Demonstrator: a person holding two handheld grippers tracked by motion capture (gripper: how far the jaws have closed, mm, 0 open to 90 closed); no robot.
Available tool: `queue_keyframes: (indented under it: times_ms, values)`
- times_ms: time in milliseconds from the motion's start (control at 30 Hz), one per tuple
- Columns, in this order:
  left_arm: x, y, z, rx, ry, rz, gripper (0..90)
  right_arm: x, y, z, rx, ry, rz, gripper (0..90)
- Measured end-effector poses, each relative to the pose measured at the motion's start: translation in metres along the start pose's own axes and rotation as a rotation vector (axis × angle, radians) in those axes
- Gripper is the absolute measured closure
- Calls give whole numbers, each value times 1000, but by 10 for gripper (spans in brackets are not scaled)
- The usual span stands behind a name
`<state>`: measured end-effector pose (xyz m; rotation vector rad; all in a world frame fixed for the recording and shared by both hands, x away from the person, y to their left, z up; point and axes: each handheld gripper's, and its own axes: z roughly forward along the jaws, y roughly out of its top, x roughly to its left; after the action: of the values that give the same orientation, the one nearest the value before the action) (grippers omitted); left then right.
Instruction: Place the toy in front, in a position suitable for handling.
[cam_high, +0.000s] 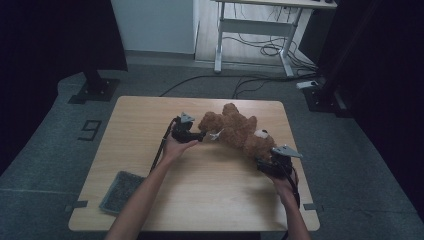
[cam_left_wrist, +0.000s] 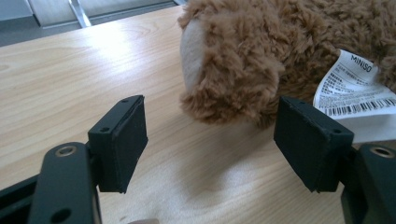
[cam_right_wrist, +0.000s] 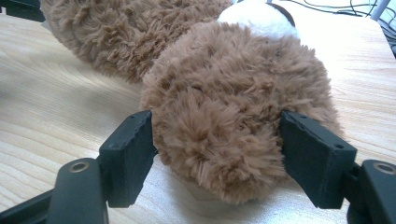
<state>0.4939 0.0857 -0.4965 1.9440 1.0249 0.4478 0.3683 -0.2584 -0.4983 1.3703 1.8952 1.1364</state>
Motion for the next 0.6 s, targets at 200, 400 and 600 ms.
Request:
queue_keyframes:
  times_ms: [200, 400, 600]
  values:
    - [-2, 10, 9, 16, -5, 17, 248, -1, 1, 1, 7, -3, 1, 277]
    - [-3, 15, 18, 28, 6, 5, 338, -1, 3, 3, 7, -6, -4, 276]
    - [-4, 13, 26, 59, -30, -28, 553, -4, 3, 6, 7, -16, -1, 341]
